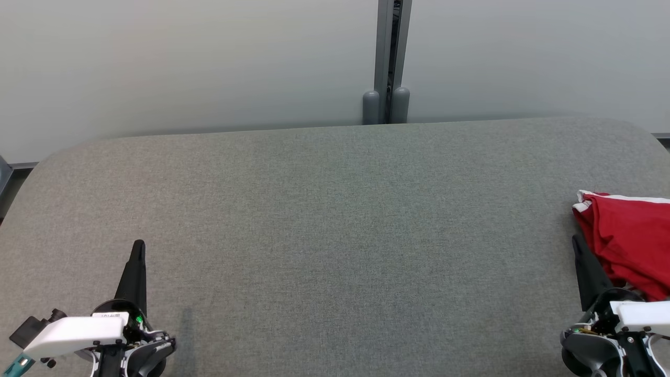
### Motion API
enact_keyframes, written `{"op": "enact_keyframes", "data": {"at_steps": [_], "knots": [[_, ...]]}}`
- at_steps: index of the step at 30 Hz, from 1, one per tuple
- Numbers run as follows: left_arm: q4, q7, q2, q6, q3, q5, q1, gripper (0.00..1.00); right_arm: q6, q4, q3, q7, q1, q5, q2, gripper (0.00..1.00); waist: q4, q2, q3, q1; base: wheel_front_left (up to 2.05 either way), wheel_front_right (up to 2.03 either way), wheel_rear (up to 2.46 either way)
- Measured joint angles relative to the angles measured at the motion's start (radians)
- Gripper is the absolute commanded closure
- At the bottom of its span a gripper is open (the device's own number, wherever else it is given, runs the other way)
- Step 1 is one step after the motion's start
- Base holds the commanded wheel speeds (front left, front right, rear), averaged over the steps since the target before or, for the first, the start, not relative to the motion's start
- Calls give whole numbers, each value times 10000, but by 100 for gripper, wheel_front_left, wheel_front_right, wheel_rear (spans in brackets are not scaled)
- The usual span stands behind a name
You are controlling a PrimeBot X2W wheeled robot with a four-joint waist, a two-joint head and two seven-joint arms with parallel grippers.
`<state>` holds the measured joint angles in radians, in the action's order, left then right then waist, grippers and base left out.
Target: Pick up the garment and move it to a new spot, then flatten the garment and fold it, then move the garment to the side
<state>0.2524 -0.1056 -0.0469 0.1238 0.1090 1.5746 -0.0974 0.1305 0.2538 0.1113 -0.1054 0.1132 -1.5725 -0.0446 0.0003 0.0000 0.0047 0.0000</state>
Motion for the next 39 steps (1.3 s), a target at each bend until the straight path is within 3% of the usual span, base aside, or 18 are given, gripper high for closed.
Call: {"op": "enact_keyframes", "data": {"at_steps": [39], "knots": [[-71,-84,-6,48,35,382,-50,100,0,-94,31,-88,-5,-395,-6,100,-3,0,-17,1,0,0,0]]}}
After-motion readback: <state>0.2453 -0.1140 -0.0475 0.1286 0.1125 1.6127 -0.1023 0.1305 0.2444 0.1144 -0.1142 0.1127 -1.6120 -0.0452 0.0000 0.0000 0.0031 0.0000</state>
